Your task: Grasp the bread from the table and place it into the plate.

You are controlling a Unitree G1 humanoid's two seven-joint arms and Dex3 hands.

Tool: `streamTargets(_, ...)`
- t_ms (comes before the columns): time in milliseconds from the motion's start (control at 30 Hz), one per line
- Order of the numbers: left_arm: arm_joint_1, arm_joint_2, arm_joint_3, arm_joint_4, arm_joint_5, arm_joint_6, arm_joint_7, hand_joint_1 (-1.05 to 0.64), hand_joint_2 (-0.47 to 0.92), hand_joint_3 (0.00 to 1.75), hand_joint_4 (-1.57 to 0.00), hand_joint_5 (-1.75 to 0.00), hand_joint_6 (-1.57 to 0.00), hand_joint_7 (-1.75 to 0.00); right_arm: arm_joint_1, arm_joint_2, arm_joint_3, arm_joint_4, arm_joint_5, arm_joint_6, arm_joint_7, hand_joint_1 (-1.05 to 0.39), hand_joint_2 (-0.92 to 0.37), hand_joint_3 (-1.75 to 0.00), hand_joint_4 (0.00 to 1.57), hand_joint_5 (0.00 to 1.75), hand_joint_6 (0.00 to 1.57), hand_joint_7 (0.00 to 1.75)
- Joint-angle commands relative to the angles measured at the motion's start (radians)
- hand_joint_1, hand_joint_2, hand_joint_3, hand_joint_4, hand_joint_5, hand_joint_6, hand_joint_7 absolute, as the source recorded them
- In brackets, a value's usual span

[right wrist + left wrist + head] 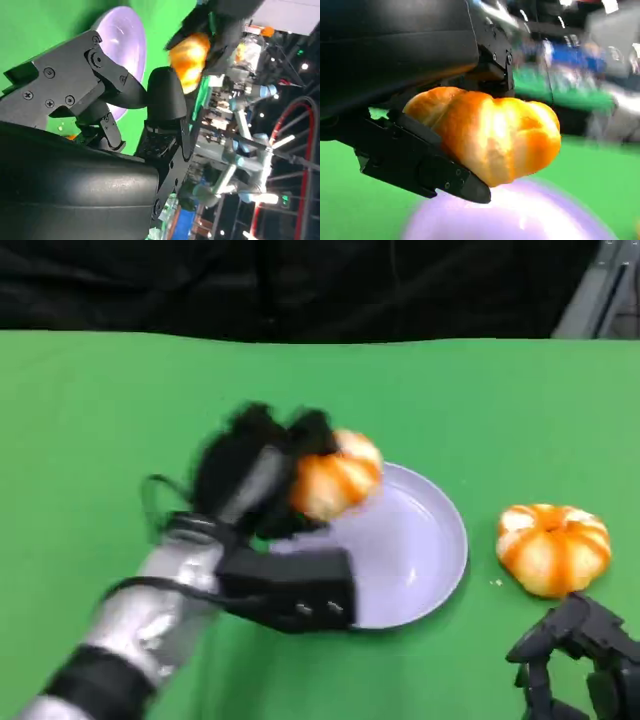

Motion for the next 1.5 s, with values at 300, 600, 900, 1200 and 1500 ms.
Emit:
streamTargets(300, -0.039, -0.035, -0.025, 0.064, 0.010, -0.031, -0.007, -0.08, 0.92, 0.19, -0.47, -1.69, -0.57, -1.40, 0.036, 0.005, 0.002, -0.065, -0.003, 0.057, -0.016, -0.10, -0.58, -1.13, 0.82, 1.75, 0.74, 1.51)
streamTargets(600, -0.043, -0.042, -0.037, 0.087, 0.006, -0.040, -0.004, -0.10, 0.92, 0.23, -0.46, -1.70, -0.57, -1.39, 0.048, 0.006, 0.009, -0.093, -0.007, 0.088, -0.023, -0.10, -0.60, -1.09, 0.82, 1.75, 0.74, 1.51)
streamTargets(900, -0.034, -0.055, -0.049, 0.087, 0.009, -0.021, -0.024, -0.07, 0.92, 0.13, -0.43, -1.75, -0.48, -1.56, 0.016, -0.010, 0.002, -0.032, -0.004, 0.009, -0.023, -0.11, -0.53, -1.20, 0.83, 1.75, 0.74, 1.51)
streamTargets(1200, -0.034, -0.054, -0.050, 0.084, 0.007, -0.019, -0.027, -0.07, 0.92, 0.13, -0.43, -1.75, -0.48, -1.57, 0.017, -0.010, 0.002, -0.032, -0.005, 0.011, -0.023, -0.11, -0.52, -1.21, 0.83, 1.75, 0.74, 1.51)
streamTargets(1500, -0.036, -0.052, -0.049, 0.086, 0.006, -0.026, -0.033, -0.06, 0.92, 0.14, -0.44, -1.71, -0.52, -1.49, 0.018, -0.011, 0.003, -0.037, -0.005, 0.018, -0.021, -0.11, -0.52, -1.20, 0.83, 1.75, 0.74, 1.51)
